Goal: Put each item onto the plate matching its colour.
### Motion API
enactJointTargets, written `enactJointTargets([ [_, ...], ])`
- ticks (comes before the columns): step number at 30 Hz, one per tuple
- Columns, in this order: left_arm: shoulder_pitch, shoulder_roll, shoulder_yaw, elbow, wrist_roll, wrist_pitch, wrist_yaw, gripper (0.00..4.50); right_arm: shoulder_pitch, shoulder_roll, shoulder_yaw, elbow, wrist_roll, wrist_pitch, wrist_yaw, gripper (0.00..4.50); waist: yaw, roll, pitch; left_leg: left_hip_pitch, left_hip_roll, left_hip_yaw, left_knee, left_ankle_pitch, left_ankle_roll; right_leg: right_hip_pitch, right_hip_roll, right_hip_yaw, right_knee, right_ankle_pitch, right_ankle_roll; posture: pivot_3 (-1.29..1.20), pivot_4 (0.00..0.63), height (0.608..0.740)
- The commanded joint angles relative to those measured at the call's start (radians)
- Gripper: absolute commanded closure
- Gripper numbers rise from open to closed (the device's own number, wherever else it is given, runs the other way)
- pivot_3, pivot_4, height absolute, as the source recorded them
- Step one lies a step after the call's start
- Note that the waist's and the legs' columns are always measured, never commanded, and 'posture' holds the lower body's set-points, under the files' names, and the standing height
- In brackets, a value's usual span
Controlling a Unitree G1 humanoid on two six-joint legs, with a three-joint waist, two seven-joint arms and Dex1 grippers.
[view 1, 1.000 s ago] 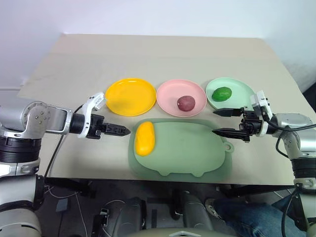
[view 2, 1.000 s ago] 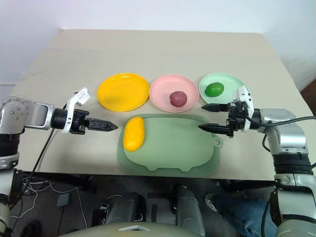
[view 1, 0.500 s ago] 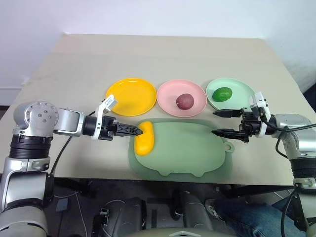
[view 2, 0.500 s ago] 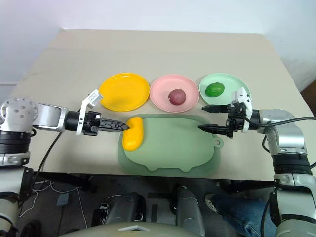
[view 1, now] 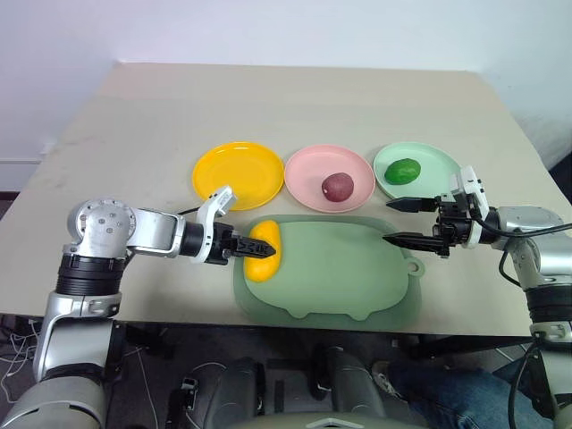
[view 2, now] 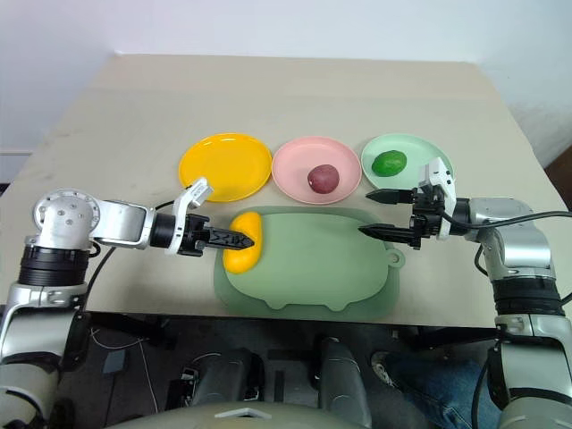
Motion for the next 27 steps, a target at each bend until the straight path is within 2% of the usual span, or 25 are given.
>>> enactJointTargets([
  [1,0.017,-0.014,0.001,-0.003,-0.017,0.008,0.051,1.39,-0.019,-0.007,-0.020,-0.027,0.013,-0.004,-0.002,0.00,0.000,0.000,0.000,0.001,0.000,0.000,0.000,0.000,0.000,0.001,0.000,0.000,0.000,0.000,0.000,0.00,0.150,0.740],
  [5,0.016,-0.013,-0.014,-0.046,0.005,0.008,0.064,1.39,-0.019,-0.008,-0.018,-0.039,0.014,-0.002,-0.003,0.00,0.000,0.000,0.000,0.006,-0.001,-0.001,-0.002,0.000,0.000,0.005,-0.001,0.001,0.000,0.000,0.000,0.00,0.150,0.740],
  [6,0.003,-0.008,0.008,-0.061,-0.035,0.008,0.041,1.39,-0.023,-0.006,-0.019,-0.035,0.016,-0.002,-0.004,0.00,0.000,0.000,0.000,0.006,-0.001,-0.001,-0.002,0.000,0.000,0.005,-0.002,0.001,0.000,0.000,0.000,0.00,0.150,0.740],
  [9,-0.017,0.042,0.027,-0.192,-0.027,-0.028,-0.091,1.39,-0.035,0.001,-0.023,-0.023,0.019,-0.004,-0.006,0.00,-0.003,0.000,0.000,0.005,-0.001,-0.001,-0.002,0.000,0.000,0.003,-0.002,0.001,0.000,0.000,0.000,0.00,0.150,0.740],
  [12,-0.012,0.133,-0.019,-0.283,0.094,-0.155,-0.222,1.39,-0.062,0.016,-0.043,-0.028,0.052,0.021,-0.016,0.00,-0.005,0.000,0.000,0.005,-0.001,0.000,-0.002,0.000,0.000,0.002,-0.001,0.001,0.000,-0.001,0.000,0.00,0.150,0.740],
  [15,-0.037,0.189,-0.044,-0.241,0.187,-0.219,-0.287,1.39,-0.081,0.026,-0.045,-0.014,0.054,0.021,-0.028,0.00,-0.005,0.000,0.000,0.005,-0.001,0.001,-0.003,0.000,-0.001,0.001,-0.001,0.001,0.000,-0.001,0.000,0.00,0.150,0.740],
  [17,-0.050,0.222,-0.096,-0.225,0.317,-0.335,-0.319,1.39,-0.088,0.032,-0.038,0.004,0.043,0.007,-0.036,0.00,-0.003,0.000,0.000,0.005,-0.001,0.002,-0.003,0.000,-0.001,0.002,-0.001,0.001,-0.001,-0.001,0.000,0.00,0.150,0.740],
  [21,-0.051,0.169,-0.093,-0.110,0.520,-0.612,-0.326,1.39,-0.107,0.040,-0.036,0.031,0.031,-0.013,-0.055,0.00,0.000,0.000,0.000,0.004,-0.002,0.002,-0.002,0.000,0.000,0.002,-0.001,0.001,-0.001,-0.001,0.000,0.00,0.150,0.740],
  [27,-0.066,0.103,-0.094,0.065,0.687,-0.828,-0.378,1.39,-0.129,0.056,-0.037,0.072,-0.003,-0.070,-0.105,0.00,-0.003,0.000,0.000,0.003,-0.001,0.003,-0.003,0.000,0.000,0.000,-0.001,0.001,-0.001,-0.001,0.000,0.00,0.150,0.740],
])
